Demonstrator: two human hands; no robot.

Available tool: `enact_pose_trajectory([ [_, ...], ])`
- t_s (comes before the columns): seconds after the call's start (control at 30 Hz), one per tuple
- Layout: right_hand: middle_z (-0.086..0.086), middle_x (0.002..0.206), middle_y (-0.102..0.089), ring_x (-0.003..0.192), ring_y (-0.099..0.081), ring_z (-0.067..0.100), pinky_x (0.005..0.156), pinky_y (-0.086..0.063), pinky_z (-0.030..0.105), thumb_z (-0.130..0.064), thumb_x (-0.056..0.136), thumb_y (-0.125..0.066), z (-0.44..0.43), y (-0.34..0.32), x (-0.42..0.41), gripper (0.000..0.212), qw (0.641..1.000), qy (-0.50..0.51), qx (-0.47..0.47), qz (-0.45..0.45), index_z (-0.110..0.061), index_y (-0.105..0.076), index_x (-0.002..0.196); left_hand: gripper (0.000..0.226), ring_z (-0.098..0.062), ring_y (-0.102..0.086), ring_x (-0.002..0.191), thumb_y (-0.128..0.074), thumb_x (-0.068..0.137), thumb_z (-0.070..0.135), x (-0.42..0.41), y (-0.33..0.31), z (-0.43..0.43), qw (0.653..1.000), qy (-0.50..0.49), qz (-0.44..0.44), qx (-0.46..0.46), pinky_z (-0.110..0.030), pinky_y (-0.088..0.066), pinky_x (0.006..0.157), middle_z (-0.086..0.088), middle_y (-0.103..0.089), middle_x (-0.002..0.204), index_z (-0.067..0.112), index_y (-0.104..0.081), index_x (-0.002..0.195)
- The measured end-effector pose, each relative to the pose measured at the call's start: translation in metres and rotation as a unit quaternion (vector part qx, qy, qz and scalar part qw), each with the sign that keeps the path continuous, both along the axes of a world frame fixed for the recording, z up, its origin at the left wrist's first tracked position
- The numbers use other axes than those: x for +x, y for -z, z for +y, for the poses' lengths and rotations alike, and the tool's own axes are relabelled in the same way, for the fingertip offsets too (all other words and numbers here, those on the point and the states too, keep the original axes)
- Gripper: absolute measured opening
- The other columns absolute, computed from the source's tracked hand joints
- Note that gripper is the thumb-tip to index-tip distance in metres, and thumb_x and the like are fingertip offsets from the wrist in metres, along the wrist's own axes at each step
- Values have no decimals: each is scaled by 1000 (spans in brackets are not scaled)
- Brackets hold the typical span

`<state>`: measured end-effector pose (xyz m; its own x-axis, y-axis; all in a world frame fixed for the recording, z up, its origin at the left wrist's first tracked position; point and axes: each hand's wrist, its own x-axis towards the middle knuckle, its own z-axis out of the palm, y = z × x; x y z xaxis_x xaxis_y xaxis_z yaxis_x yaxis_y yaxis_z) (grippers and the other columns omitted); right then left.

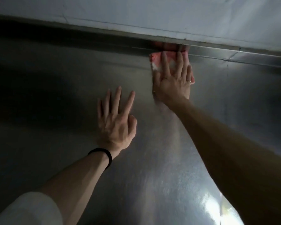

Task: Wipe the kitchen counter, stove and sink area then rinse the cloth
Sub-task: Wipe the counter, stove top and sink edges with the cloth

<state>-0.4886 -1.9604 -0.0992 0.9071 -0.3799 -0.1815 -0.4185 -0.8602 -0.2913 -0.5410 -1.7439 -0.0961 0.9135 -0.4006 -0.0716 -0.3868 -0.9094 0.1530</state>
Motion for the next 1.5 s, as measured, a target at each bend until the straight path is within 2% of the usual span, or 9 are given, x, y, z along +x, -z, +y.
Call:
enact_pose_trajectory([
  [0.23, 12, 176, 6, 162, 6, 31, 131, -6, 48, -55, 109, -27, 66, -6, -194, 64, 1000, 6, -16, 0, -34, -8, 167, 76, -41, -17, 159, -45, 92, 39, 0, 1, 0, 1000, 0, -12, -12, -63, -11, 127, -10, -20, 174, 35, -25, 165],
  [0.4, 13, 175, -2, 158, -19, 39, 129, -8, 48, -54, 106, -22, 124, -18, -359, 63, 997, 26, -3, 76, -36, -14, 166, 77, -41, -15, 160, -49, 93, 37, 0, -3, -2, 1000, 2, -4, -5, -64, -11, 128, -11, -18, 174, 35, -23, 166],
  [0.53, 12, 175, -2, 161, -9, 36, 128, -6, 48, -50, 101, -39, 104, -16, -343, 69, 998, 10, -10, 69, -38, -16, 165, 78, -41, -15, 160, -52, 93, 35, -1, -5, -2, 1000, 1, -4, -7, -63, -11, 127, -12, -18, 174, 34, -24, 166],
  [0.83, 19, 174, 1, 162, 4, 33, 130, -3, 53, -56, 107, -27, -53, 1, -105, 64, 997, 58, -39, -12, -37, -13, 166, 72, -42, -17, 159, -42, 95, 37, -1, -3, -2, 1000, 3, -14, -4, -63, -12, 127, -13, -19, 173, 32, -25, 165],
  [0.97, 18, 174, 7, 162, 9, 33, 130, 1, 53, -56, 106, -25, -87, -1, -59, 66, 998, 64, -18, 5, -37, -7, 167, 72, -42, -19, 158, -43, 96, 35, -2, 0, -2, 1000, 3, -29, -5, -60, -12, 128, -13, -21, 173, 32, -25, 165],
  [1.1, 18, 175, 1, 162, 4, 33, 130, -6, 53, -55, 108, -24, -57, -5, -97, 63, 997, 66, -38, -23, -36, -11, 167, 72, -41, -19, 158, -43, 96, 36, -1, 0, -2, 1000, 2, -31, -1, -61, -13, 128, -13, -21, 173, 33, -24, 165],
  [1.23, 12, 176, 0, 163, 1, 32, 129, -13, 50, -52, 107, -31, 26, -8, -238, 64, 997, 58, -41, -17, -36, -15, 166, 74, -41, -17, 158, -44, 95, 35, -1, 0, -1, 999, 6, -30, -15, -61, -13, 127, -12, -20, 173, 34, -23, 166],
  [1.33, 12, 175, -12, 158, -25, 37, 120, -30, 56, -49, 102, -37, 89, -7, -344, 64, 996, 79, -22, 30, -35, -28, 164, 75, -40, -17, 158, -45, 92, 36, -1, 3, -1, 999, 0, -31, -18, -62, -13, 128, -11, -22, 172, 35, -26, 165],
  [1.5, 10, 174, -14, 149, -37, 39, 116, -32, 56, -49, 96, -42, 94, -12, -353, 63, 994, 97, -27, 47, -31, -40, 156, 75, -42, -18, 158, -46, 94, 36, 0, 3, 0, 1000, 4, -25, -9, -62, -12, 127, -12, -21, 173, 34, -24, 166],
])
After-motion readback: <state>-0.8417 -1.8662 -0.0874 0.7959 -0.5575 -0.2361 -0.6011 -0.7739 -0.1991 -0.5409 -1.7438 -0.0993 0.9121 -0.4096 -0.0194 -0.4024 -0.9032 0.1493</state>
